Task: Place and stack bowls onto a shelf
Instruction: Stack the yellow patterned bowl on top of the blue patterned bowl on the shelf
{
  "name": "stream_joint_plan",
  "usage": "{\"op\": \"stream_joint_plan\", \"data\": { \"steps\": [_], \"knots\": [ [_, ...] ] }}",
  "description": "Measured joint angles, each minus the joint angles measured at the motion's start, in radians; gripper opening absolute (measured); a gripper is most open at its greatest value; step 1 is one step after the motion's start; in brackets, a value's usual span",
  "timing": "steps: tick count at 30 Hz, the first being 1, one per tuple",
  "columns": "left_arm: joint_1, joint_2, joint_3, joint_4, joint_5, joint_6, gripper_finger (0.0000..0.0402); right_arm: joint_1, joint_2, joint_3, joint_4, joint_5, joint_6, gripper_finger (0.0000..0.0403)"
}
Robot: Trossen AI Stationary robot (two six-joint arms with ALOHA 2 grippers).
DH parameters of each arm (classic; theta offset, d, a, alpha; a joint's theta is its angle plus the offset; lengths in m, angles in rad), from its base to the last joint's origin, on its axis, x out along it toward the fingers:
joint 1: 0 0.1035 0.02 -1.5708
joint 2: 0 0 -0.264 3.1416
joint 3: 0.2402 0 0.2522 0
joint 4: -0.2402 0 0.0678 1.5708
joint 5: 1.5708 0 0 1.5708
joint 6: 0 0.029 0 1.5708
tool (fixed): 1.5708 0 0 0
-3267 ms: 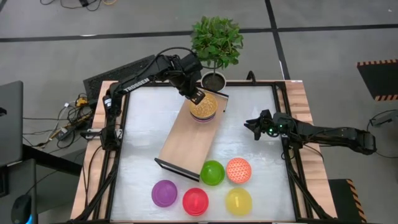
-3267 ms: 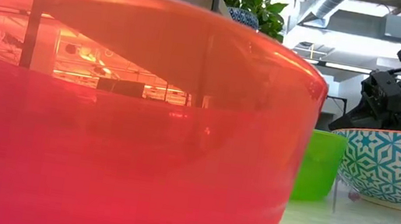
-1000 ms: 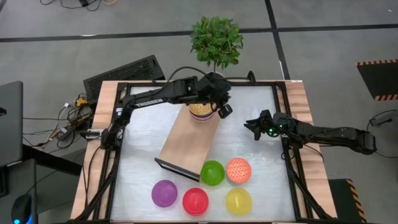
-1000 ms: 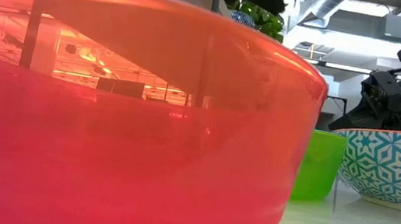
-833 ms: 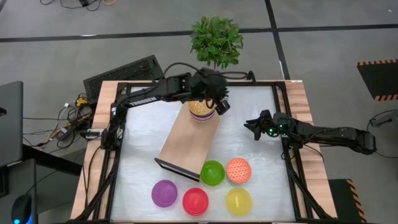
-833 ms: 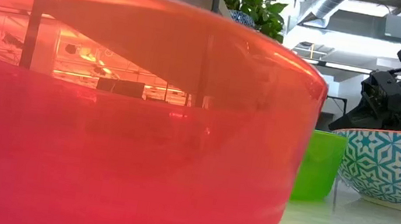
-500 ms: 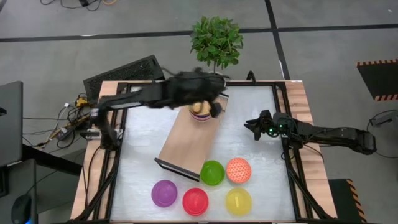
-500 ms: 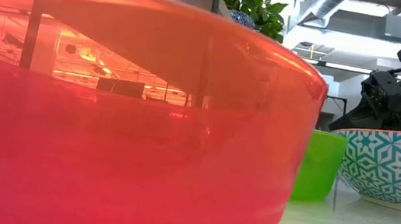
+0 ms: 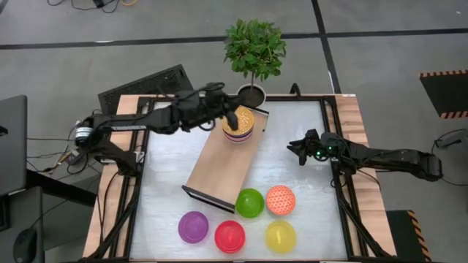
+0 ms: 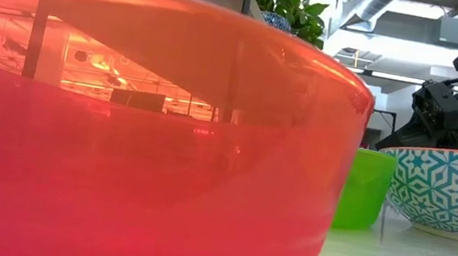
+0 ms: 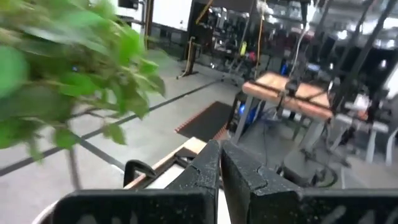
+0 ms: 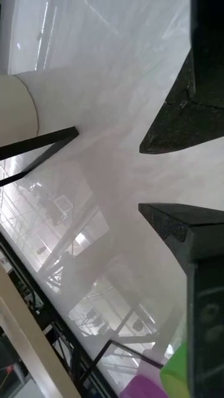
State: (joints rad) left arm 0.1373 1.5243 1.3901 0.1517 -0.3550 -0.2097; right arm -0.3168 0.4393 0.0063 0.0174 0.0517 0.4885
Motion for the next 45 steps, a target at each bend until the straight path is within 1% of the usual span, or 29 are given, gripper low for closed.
{"op": "stream_joint_plan", "data": {
  "steps": [3, 6, 8, 10, 12, 16, 19, 21, 24, 30, 34, 40, 45],
  "knots": [
    [-0.006, 0.072, 0.081, -0.088, -0.008, 0.029, 0.0, 0.0, 0.0, 0.0, 0.0, 0.0, 0.0, 0.0164],
    [-0.002, 0.135, 0.191, -0.269, -0.014, 0.023, 0.0, 0.0, 0.001, 0.0, 0.0, 0.0, 0.0, 0.0164],
    [0.0, 0.182, 0.253, -0.36, -0.024, 0.017, 0.0, 0.0, 0.001, 0.0, 0.0, 0.0, 0.0, 0.0164],
    [0.0, 0.221, 0.296, -0.412, -0.027, 0.027, 0.0, 0.0, 0.001, 0.0, 0.0, 0.0, 0.0, 0.0164],
    [0.002, 0.242, 0.322, -0.429, -0.027, 0.041, 0.0, 0.0, 0.001, 0.0, 0.0, 0.0, 0.001, 0.0164],
    [0.017, 0.243, 0.323, -0.489, -0.025, 0.007, 0.0, 0.0, 0.001, 0.0, 0.0, 0.0, 0.0, 0.0164],
    [0.018, 0.247, 0.321, -0.527, -0.05, 0.003, 0.0, 0.0, 0.001, 0.0, 0.0, 0.0, 0.0, 0.0164],
    [0.018, 0.245, 0.322, -0.551, -0.048, 0.001, 0.0, 0.0, 0.001, 0.0, 0.0, 0.0, 0.0, 0.0164],
    [0.023, 0.245, 0.322, -0.598, 0.008, -0.023, 0.0, 0.0, 0.001, 0.0, 0.0, 0.0, 0.0, 0.0164],
    [0.024, 0.246, 0.322, -0.591, 0.008, -0.017, 0.0, 0.0, 0.001, 0.0, 0.0, 0.0, 0.0, 0.0164],
    [0.024, 0.246, 0.322, -0.578, 0.056, -0.002, 0.0, 0.0, 0.001, 0.0, 0.0, 0.0, 0.0, 0.0164],
    [0.024, 0.245, 0.322, -0.593, 0.06, 0.003, 0.0, 0.0, 0.001, 0.0, 0.0, 0.0, 0.0, 0.0164],
    [0.024, 0.245, 0.321, -0.648, 0.082, -0.004, 0.0, 0.0, 0.001, 0.0, 0.0, 0.0, 0.0, 0.0164]
  ]
}}
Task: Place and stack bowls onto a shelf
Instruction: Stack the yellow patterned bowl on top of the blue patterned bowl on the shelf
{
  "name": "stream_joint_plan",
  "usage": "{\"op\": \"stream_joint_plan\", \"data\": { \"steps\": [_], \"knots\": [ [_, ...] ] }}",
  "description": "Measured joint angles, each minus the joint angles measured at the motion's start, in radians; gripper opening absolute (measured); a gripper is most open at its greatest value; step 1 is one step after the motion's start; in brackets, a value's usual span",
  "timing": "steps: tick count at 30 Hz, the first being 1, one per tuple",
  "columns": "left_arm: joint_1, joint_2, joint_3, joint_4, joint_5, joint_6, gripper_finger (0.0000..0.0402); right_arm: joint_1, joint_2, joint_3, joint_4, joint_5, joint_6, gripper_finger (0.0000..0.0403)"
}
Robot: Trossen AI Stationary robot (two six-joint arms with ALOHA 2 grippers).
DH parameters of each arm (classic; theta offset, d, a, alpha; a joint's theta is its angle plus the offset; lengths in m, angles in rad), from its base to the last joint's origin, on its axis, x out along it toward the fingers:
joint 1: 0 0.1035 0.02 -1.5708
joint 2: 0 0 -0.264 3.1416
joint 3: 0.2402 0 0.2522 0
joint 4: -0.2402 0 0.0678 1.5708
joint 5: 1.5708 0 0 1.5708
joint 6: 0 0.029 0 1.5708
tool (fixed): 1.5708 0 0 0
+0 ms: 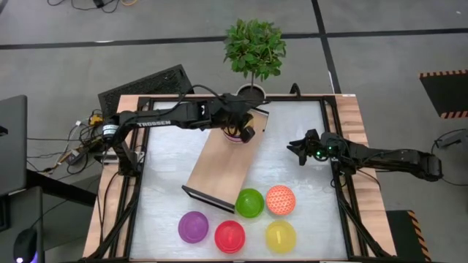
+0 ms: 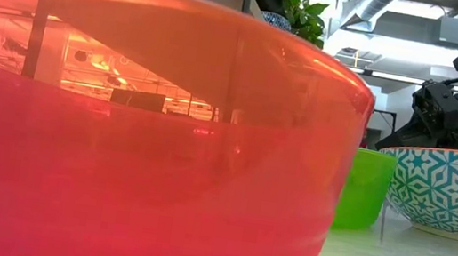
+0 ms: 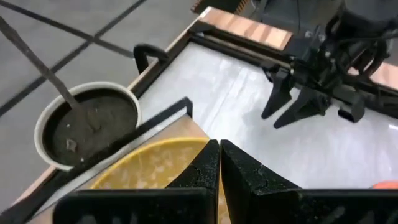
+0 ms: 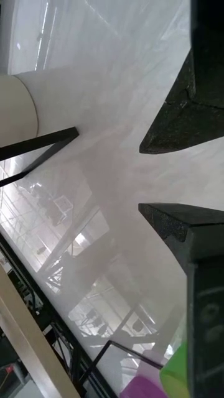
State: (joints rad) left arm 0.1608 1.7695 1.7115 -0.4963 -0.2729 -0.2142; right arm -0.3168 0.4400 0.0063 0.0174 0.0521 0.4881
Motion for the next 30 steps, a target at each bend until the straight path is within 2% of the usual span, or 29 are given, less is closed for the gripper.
{"op": "stream_joint_plan", "data": {
  "steps": [6, 13, 18, 24, 30],
  "knots": [
    [0.0, 0.0, 0.0, -0.01, -0.004, -0.002, 0.0, 0.0, 0.0, 0.0, 0.0, 0.0, 0.0, 0.0164],
    [-0.004, 0.0, 0.0, 0.154, -0.013, 0.057, 0.0, 0.0, 0.0, 0.0, 0.0, 0.0, 0.0, 0.0164],
    [0.001, 0.02, 0.0, 0.109, -0.011, 0.05, 0.0, 0.0, 0.0, 0.0, 0.0, 0.0, 0.001, 0.0164],
    [0.001, 0.053, -0.001, 0.083, 0.043, 0.033, 0.0, 0.0, 0.001, 0.0, 0.0, 0.0, 0.001, 0.0164],
    [0.0, 0.04, 0.033, 0.09, -0.037, 0.051, 0.0, 0.0, 0.005, 0.0, 0.0, 0.0, 0.0, 0.0164]
  ]
}}
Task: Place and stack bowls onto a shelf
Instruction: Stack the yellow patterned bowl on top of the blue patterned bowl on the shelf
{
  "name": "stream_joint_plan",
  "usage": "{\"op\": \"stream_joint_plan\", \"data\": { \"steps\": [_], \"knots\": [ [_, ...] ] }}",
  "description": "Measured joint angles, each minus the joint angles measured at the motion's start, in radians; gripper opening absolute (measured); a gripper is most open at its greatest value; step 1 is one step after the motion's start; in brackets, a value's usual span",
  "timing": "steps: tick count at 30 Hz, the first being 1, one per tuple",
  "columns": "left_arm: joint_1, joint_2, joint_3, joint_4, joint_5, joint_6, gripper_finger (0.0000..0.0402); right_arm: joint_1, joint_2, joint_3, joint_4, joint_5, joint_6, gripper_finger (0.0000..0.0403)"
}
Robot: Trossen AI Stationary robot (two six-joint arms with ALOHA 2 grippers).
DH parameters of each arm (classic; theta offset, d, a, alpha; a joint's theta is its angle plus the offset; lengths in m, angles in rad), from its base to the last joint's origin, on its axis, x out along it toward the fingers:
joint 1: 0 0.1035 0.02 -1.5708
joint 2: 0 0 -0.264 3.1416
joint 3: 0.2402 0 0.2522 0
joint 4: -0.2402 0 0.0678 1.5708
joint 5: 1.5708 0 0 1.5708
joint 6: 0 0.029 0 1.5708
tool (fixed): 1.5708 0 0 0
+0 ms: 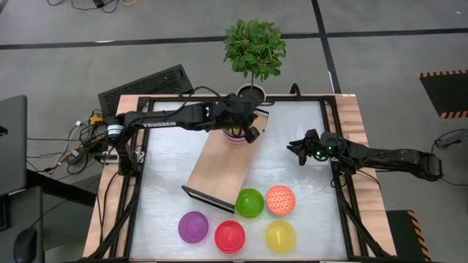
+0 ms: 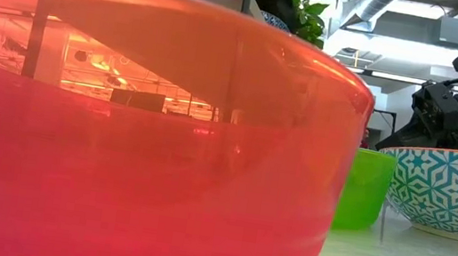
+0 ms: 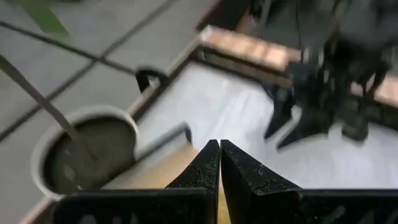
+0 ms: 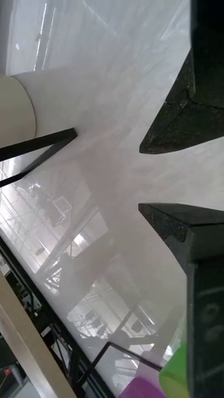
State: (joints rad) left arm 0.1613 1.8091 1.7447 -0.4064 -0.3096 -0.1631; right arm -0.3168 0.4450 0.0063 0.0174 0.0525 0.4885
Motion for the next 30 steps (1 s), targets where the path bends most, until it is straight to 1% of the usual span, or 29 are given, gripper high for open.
{"op": "stream_joint_plan", "data": {
  "steps": [2, 3, 5, 8, 9, 11, 13, 14, 16, 17, 18, 21, 23, 27, 30],
  "knots": [
    [0.001, -0.003, 0.046, -0.019, -0.013, 0.01, 0.0, 0.0, 0.0, 0.0, 0.0, 0.0, 0.0, 0.0164],
    [0.001, -0.004, 0.078, -0.06, -0.026, 0.013, 0.0, 0.0, 0.0, 0.0, 0.0, 0.0, 0.0, 0.0164],
    [-0.004, -0.004, 0.142, -0.159, -0.046, 0.013, 0.0, 0.0, 0.0, 0.0, 0.0, 0.0, 0.0, 0.0164],
    [-0.011, -0.017, 0.223, -0.343, -0.041, 0.026, 0.0, 0.0, 0.0, 0.0, 0.0, 0.0, 0.0, 0.0164],
    [-0.014, -0.028, 0.234, -0.392, -0.038, 0.025, 0.0, 0.0, 0.0, 0.0, 0.0, 0.0, 0.0, 0.0164],
    [-0.022, -0.07, 0.226, -0.43, -0.042, 0.004, 0.0, 0.0, 0.0, 0.0, 0.0, 0.0, 0.0, 0.0164],
    [-0.04, -0.126, 0.184, -0.431, -0.08, -0.017, 0.0, 0.0, 0.0, 0.0, 0.0, 0.0, 0.0, 0.0164],
    [-0.054, -0.154, 0.155, -0.423, -0.12, -0.029, 0.0, 0.0, 0.0, 0.0, 0.0, 0.0, 0.0, 0.0164],
    [-0.085, -0.217, 0.074, -0.371, -0.192, -0.048, 0.0, 0.0, 0.0, 0.0, 0.0, 0.0, -0.001, 0.0164],
    [-0.099, -0.25, 0.022, -0.331, -0.208, -0.056, 0.0, 0.0, 0.0, 0.0, 0.0, 0.0, -0.001, 0.0164],
    [-0.108, -0.281, -0.035, -0.268, -0.208, -0.06, 0.0, 0.0, 0.0, 0.0, 0.0, 0.0, -0.002, 0.0164],
    [-0.118, -0.355, -0.209, -0.045, -0.148, -0.064, 0.0, 0.0, 0.0, 0.0, 0.0, 0.0, -0.023, 0.0164],
    [-0.117, -0.385, -0.314, 0.074, -0.118, -0.075, 0.0, 0.0, 0.0, 0.0, 0.0, 0.0, -0.026, 0.0164],
    [-0.115, -0.422, -0.469, 0.206, -0.122, -0.108, 0.0, 0.0, 0.0, 0.0, 0.0, 0.0, -0.026, 0.0164],
    [-0.115, -0.431, -0.522, 0.253, -0.137, -0.126, 0.0, 0.0, 0.0, 0.0, 0.0, 0.0, -0.025, 0.0164]
  ]
}}
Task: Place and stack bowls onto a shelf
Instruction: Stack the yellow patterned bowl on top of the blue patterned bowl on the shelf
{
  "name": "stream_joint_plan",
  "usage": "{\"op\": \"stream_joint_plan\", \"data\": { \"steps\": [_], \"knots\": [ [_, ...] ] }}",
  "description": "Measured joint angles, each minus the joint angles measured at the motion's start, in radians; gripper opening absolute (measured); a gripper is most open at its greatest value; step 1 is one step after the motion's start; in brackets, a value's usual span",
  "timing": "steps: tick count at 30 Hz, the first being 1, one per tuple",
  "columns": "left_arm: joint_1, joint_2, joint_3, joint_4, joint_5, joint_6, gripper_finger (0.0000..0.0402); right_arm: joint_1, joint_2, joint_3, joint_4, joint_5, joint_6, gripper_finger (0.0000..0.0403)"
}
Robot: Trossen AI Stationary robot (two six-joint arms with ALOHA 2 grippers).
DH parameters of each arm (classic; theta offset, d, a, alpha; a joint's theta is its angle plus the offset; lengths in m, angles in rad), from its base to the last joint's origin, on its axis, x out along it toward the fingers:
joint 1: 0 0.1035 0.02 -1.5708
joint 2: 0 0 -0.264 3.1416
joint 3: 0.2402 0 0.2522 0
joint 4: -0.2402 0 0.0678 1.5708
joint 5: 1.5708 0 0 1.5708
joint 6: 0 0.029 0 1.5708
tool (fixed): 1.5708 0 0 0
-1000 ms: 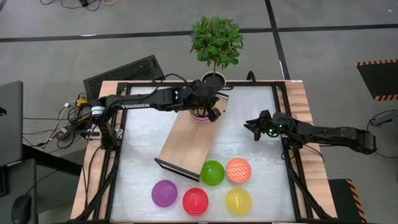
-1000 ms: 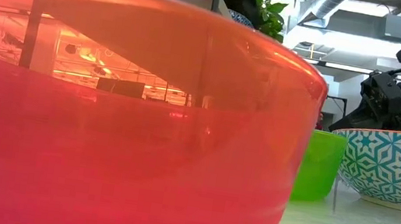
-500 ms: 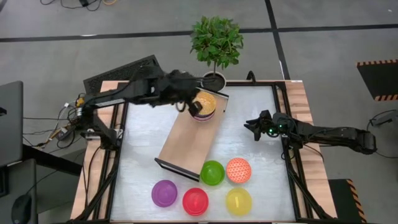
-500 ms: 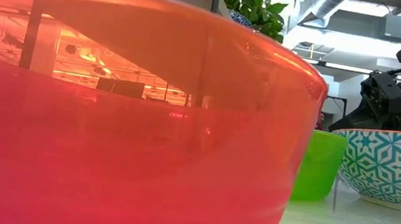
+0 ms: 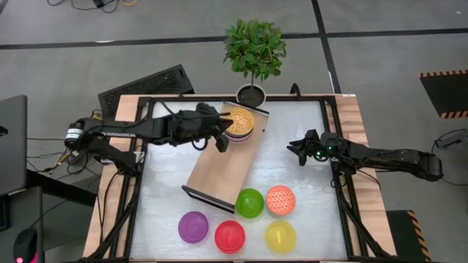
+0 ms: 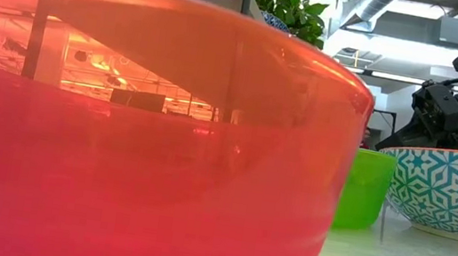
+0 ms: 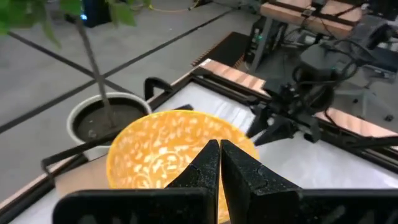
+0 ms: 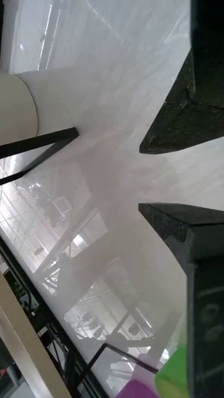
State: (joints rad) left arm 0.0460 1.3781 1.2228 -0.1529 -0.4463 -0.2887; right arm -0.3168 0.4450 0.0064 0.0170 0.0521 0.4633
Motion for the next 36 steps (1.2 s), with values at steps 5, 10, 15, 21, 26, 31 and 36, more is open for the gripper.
{"op": "stream_joint_plan", "data": {
  "steps": [5, 10, 15, 21, 26, 31, 36],
  "knots": [
    [0.003, -0.001, -0.013, -0.053, -0.048, -0.007, 0.0, 0.0, 0.0, 0.0, 0.0, 0.0, 0.0, 0.0164],
    [0.018, -0.001, -0.014, -0.101, -0.059, -0.021, 0.0, 0.0, 0.0, 0.0, 0.0, 0.0, 0.0, 0.0164],
    [0.032, -0.001, -0.014, -0.136, -0.057, -0.046, 0.0, 0.0, 0.0, 0.0, 0.0, -0.001, 0.0, 0.0164],
    [0.035, -0.001, -0.014, -0.173, -0.048, -0.073, 0.0, 0.0, 0.0, 0.0, 0.0, -0.001, 0.0, 0.0164],
    [0.034, -0.001, -0.014, -0.197, -0.044, -0.095, 0.0, 0.0, 0.0, 0.0, 0.0, -0.001, 0.0, 0.0164],
    [0.034, -0.001, -0.014, -0.194, -0.032, -0.098, 0.0, 0.0, 0.0, 0.0, 0.0, -0.001, 0.0, 0.0164],
    [0.031, 0.001, 0.018, -0.134, 0.011, -0.084, 0.0, 0.0, 0.0, 0.0, 0.0, -0.002, 0.0, 0.0164]
  ]
}}
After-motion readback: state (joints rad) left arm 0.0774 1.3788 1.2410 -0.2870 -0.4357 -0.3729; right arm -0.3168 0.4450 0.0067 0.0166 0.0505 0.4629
